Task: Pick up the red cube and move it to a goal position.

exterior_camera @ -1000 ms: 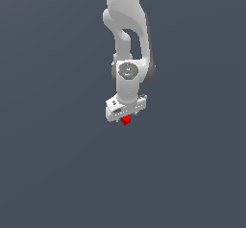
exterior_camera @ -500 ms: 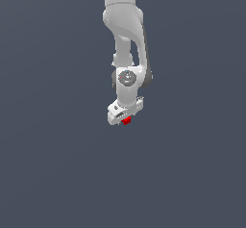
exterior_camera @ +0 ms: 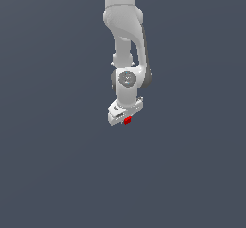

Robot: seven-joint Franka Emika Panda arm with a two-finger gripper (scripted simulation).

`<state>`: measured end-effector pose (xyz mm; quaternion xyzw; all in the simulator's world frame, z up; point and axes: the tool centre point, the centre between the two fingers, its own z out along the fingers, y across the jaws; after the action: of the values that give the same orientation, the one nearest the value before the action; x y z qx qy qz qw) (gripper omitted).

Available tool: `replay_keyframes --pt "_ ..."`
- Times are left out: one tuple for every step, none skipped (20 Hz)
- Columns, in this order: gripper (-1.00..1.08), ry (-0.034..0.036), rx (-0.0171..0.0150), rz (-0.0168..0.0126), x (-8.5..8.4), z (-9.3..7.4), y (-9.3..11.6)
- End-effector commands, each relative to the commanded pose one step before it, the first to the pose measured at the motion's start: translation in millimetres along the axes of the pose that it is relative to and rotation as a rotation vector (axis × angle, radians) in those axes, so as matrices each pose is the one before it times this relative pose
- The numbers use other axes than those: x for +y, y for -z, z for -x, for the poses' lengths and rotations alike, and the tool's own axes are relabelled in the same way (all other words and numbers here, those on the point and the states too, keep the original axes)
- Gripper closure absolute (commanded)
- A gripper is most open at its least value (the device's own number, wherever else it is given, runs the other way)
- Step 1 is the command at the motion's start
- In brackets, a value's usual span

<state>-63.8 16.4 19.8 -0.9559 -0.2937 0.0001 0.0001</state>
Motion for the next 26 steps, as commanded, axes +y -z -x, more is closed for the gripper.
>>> replay_keyframes --pt "1.08 -0.00003 0.00024 0.00027 0.08 -0.15 0.17" --pt "1.08 0.00000 0.00000 0.00000 0.00 0.00 0.00" --pt "1.08 0.00000 0.00000 0.00000 0.00 0.00 0.00" --pt "1.08 0.00000 0.00000 0.00000 0.00 0.00 0.00" --pt "1.08 0.00000 0.00000 0.00000 0.00 0.00 0.00" --pt "1.08 0.00000 0.00000 0.00000 0.00 0.00 0.00" --pt "1.08 0.00000 0.00000 0.00000 -0.05 0.12 0.04" --pt "1.08 0.00000 0.00000 0.00000 0.02 0.01 0.26" --pt "1.08 0.00000 0.00000 0.00000 0.06 0.04 0.79" --pt "1.08 0.00000 0.00000 0.00000 0.11 0.07 1.32" --pt "1.08 0.00000 0.00000 0.00000 0.15 0.09 1.86" --pt "1.08 0.00000 0.00000 0.00000 0.19 0.12 2.39" --pt "1.08 0.00000 0.00000 0.00000 0.23 0.14 2.93" --pt "1.08 0.00000 0.00000 0.00000 0.28 0.16 3.48" --pt "1.08 0.00000 0.00000 0.00000 0.32 0.19 4.03" --pt "1.08 0.00000 0.00000 0.00000 0.36 0.21 4.59" --pt "1.08 0.00000 0.00000 0.00000 0.41 0.23 5.17" --pt "1.08 0.00035 -0.00057 0.00019 0.28 0.12 5.54" --pt "1.08 0.00000 0.00000 0.00000 0.50 0.27 6.35" --pt "1.08 0.00000 0.00000 0.00000 0.54 0.29 6.95" --pt "1.08 0.00000 0.00000 0.00000 0.58 0.30 7.52" --pt "1.08 0.00000 0.00000 0.00000 0.62 0.31 8.07" --pt "1.08 0.00067 -0.00017 0.00003 0.34 0.11 8.53" --pt "1.08 0.00000 0.00000 0.00000 0.69 0.32 9.10" --pt "1.08 0.00000 0.00000 0.00000 0.72 0.32 9.59" --pt "1.08 0.00000 0.00000 0.00000 0.75 0.32 10.06"
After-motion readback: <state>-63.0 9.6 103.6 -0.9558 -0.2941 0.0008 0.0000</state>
